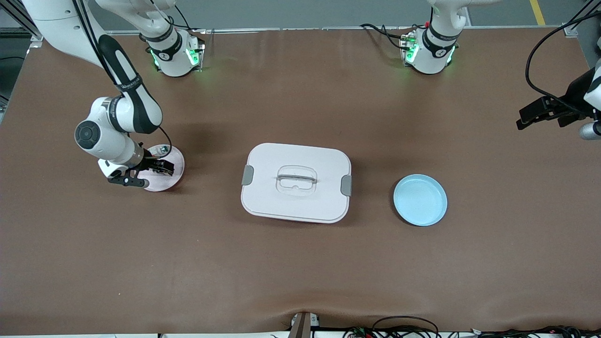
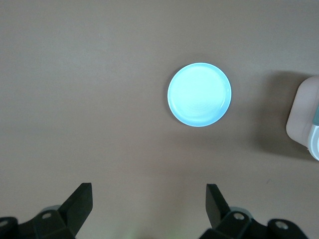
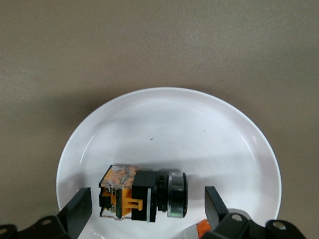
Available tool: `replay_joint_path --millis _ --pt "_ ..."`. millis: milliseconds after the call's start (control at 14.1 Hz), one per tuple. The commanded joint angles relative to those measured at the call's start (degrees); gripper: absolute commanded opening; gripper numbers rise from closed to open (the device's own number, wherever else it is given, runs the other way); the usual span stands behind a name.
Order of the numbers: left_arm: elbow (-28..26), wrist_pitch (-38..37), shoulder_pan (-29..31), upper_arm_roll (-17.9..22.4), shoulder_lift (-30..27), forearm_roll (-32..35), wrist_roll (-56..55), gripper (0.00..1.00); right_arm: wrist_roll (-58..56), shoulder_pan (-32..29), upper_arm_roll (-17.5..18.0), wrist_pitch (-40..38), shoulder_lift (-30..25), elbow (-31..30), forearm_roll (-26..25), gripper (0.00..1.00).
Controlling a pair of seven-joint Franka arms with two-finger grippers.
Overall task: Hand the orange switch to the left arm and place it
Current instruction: 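Close the right gripper on the orange switch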
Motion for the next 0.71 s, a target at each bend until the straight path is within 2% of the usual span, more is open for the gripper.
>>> replay_joint_path --millis 0,569,640 --pt "0.8 -0.7 0.2 0.0 0.3 0.1 0.8 1.00 0.2 0.5 -0.2 0.8 1.4 -0.1 0.9 1.00" --pt "0.8 -0.7 0.3 0.0 0.3 -0.1 0.8 1.00 1.0 0.4 -0.2 0.1 1.7 0.6 1.4 1.00" --pt "0.8 -0.7 0.3 0.1 0.3 -0.1 0.8 1.00 1.2 0.4 -0.2 0.1 1.7 0.6 1.4 0.95"
